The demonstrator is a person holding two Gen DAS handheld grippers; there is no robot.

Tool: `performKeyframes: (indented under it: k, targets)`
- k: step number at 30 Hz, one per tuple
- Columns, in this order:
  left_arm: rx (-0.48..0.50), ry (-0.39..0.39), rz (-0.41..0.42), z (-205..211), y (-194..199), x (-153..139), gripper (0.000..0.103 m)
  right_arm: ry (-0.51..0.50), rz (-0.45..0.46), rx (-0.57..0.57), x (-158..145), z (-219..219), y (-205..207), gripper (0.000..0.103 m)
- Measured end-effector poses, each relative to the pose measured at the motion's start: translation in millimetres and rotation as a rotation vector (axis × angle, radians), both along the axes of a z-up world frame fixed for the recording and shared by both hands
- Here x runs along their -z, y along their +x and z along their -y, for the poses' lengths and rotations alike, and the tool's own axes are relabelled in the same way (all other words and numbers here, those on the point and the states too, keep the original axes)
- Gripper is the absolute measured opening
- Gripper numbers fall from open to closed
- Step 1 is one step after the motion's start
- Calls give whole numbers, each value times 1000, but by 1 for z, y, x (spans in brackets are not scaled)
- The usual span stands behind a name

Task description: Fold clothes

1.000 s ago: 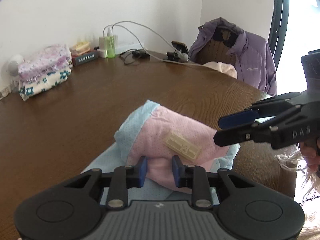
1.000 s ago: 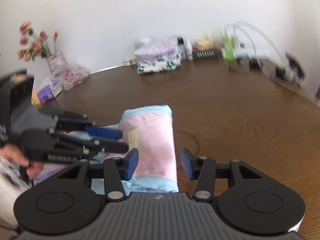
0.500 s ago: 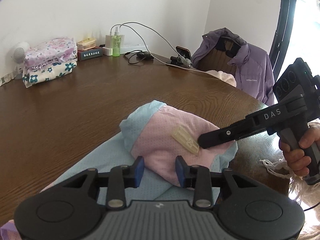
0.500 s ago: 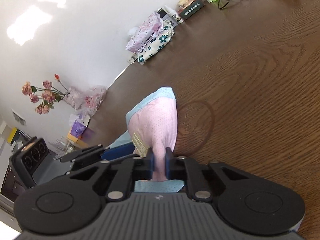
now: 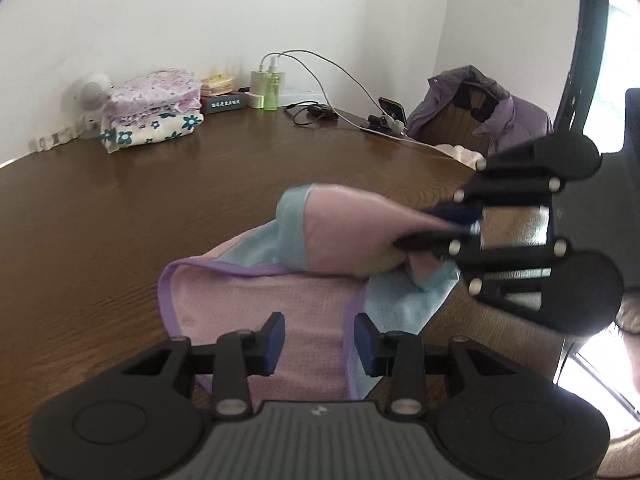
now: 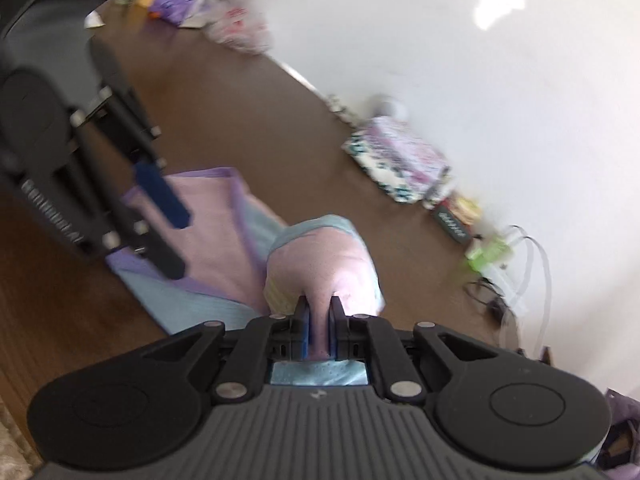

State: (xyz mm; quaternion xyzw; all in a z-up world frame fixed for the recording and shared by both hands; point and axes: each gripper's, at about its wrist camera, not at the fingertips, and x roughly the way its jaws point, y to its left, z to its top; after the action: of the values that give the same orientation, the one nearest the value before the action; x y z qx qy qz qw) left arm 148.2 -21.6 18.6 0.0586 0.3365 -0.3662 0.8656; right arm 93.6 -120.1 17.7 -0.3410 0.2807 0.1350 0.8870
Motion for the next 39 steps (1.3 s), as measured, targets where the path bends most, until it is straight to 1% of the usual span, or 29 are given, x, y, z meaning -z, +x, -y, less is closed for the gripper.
performKeyframes:
  k: [2,3,6,9,10,12,13,14,17,20,22,25,27,28,30,33,35,36,37,39]
  targets:
    - [-6,-28,3,-3,3,-6,38,1,25,18,7,-9,1,8]
    - [-4,-29,4,-2,5,-9,38,15,46,38,7,-10,1,8]
    - [22,-5,3,8,11,-9,38,182,59,120,-6,7,3,8]
    - [77,12,-5,27,22,-7,37,391,27,207,-15,43,9,8]
    - [92,25,-3,37,27,-7,35,447,12,230,-16,57,10,8]
    - [110,64,13,56,38,-7,33,508,4,256,-16,72,8,8]
    - [123,83,18,66,45,-7,27,508,16,265,-16,75,6,8]
    - [137,99,20,76,51,-6,24,503,31,274,-16,77,3,8]
    - [150,106,40,100,66,-1,24,425,105,279,-18,69,-4,8]
    - [126,39,-9,105,80,5,21,353,147,261,-15,57,-4,9]
    - [109,15,-54,99,86,10,22,312,163,247,-11,51,-2,9]
    - [85,12,-115,86,91,13,26,343,138,217,-7,50,4,9]
    - [74,24,-125,74,90,9,27,332,114,192,-2,46,8,10]
    - [68,30,-127,68,89,6,29,325,97,180,2,43,11,13]
    - [51,34,-106,55,85,-3,32,328,76,169,8,40,14,14]
    - [60,-27,-72,45,78,-19,33,350,52,160,16,38,17,14]
    - [68,-70,-51,39,73,-30,32,378,33,143,18,36,16,22]
    - [81,-83,-42,40,71,-33,32,412,23,137,15,39,13,31]
    - [98,-91,-34,44,70,-35,30,448,13,132,11,43,10,36]
    - [123,-58,-20,56,68,-31,29,529,-4,133,2,53,3,39]
